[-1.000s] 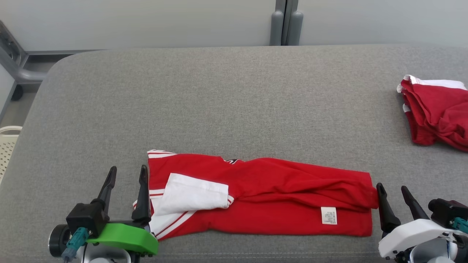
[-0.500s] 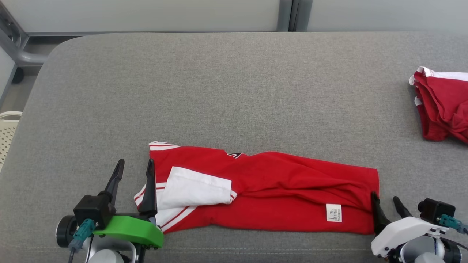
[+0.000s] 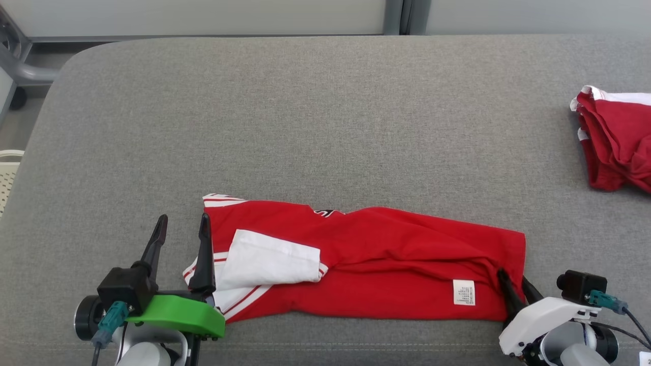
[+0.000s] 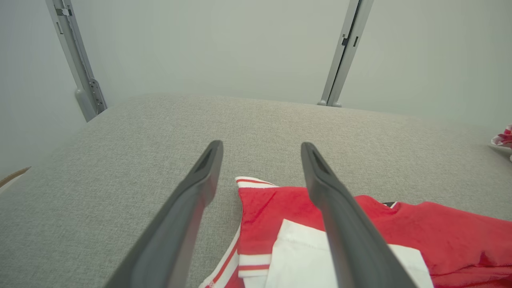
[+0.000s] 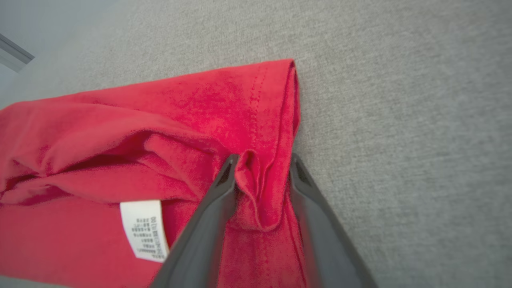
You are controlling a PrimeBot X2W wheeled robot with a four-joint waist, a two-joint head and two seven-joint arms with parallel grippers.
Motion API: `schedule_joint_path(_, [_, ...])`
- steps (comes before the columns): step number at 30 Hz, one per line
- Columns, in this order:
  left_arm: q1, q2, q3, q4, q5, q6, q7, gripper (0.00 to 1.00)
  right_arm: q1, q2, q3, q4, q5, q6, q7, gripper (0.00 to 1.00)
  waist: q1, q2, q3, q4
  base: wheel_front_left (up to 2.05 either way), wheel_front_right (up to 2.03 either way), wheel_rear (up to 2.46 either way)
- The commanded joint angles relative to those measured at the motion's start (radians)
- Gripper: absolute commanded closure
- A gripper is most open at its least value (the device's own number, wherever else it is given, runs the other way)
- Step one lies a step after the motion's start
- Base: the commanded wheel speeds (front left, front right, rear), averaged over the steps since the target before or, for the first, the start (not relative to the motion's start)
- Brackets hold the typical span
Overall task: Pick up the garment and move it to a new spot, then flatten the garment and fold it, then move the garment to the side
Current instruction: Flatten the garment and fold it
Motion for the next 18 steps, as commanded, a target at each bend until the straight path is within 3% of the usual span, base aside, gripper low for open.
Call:
schedule_joint_path(1, [-0.01, -0.004, 0.003, -0.002, 0.006, -0.005, -0.004, 0.0, -0.008, 0.0, 0.008, 0.012, 0.008, 0.001, 0.005, 1.0, 0.0, 0.0, 0.002, 0.001, 0.0, 0.0, 0.0])
schedule_joint_path(13, [-0.007, -0.027, 0.034, -0.006, 0.031, -0.017, -0.004, 0.0, -0.1, -0.161, -0.108, 0.073, 0.072, -0.001, -0.042, 1.0, 0.0, 0.0, 0.025, -0.007, 0.0, 0.0, 0.0])
schedule_joint_path(18, [-0.015, -0.036, 0.045, 0.005, 0.04, -0.027, -0.004, 0.0, -0.129, -0.197, -0.133, 0.13, 0.081, -0.001, -0.053, 1.0, 0.0, 0.0, 0.027, -0.012, 0.0, 0.0, 0.0])
